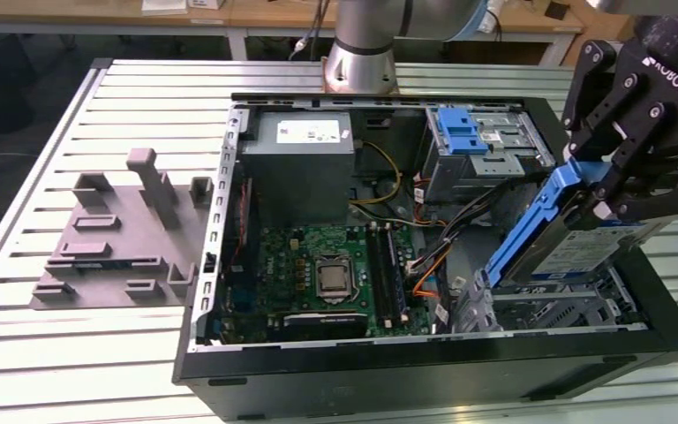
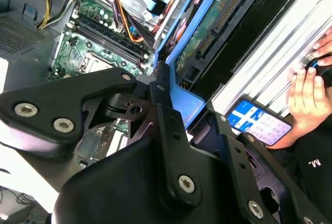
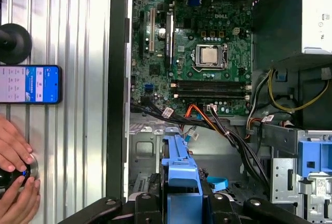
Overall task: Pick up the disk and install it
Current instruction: 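Insert the disk into the insertion slot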
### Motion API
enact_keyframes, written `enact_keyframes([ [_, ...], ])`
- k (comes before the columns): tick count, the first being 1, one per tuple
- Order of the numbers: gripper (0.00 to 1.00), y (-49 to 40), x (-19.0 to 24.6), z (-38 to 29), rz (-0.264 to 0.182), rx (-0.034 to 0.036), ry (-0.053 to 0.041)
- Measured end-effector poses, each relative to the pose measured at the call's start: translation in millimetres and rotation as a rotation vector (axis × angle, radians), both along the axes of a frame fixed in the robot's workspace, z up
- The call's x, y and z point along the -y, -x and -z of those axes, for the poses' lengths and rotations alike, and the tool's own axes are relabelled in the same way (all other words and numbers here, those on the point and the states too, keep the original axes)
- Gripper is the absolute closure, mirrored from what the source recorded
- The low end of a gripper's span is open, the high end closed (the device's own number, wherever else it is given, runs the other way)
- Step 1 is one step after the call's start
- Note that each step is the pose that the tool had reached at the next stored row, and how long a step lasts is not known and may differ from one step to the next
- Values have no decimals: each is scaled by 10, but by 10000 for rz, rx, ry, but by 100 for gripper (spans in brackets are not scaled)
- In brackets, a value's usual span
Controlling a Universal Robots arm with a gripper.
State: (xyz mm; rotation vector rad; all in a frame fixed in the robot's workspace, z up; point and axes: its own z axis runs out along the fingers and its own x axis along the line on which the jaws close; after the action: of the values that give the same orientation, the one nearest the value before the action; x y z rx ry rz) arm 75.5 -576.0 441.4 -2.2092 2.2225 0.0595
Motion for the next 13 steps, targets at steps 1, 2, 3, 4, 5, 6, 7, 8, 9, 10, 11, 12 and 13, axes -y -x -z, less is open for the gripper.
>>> enact_keyframes([
  [1, 64, 0, 2, 4, -3, 0, 2],
  [2, 64, 0, 2, 9, -3, 0, 1],
  [3, 64, 0, 2, 14, -3, 0, 2],
  [4, 64, 0, 2, 21, -4, 0, 1],
  [5, 64, 0, 2, 29, -4, 0, -1],
  [6, 64, 0, 2, 37, -4, 0, -1],
  [7, 64, 0, 2, 45, -4, 0, -1],
  [8, 64, 0, 2, 52, -4, 0, -1],
  [9, 64, 0, 2, 58, -4, -1, -2],
  [10, 64, 0, 2, 65, -4, 0, -2],
  [11, 64, 0, 2, 73, -4, 0, -2],
  [12, 64, 0, 2, 81, -4, -1, -3],
  [13, 64, 0, 3, 90, -4, -1, -3],
])
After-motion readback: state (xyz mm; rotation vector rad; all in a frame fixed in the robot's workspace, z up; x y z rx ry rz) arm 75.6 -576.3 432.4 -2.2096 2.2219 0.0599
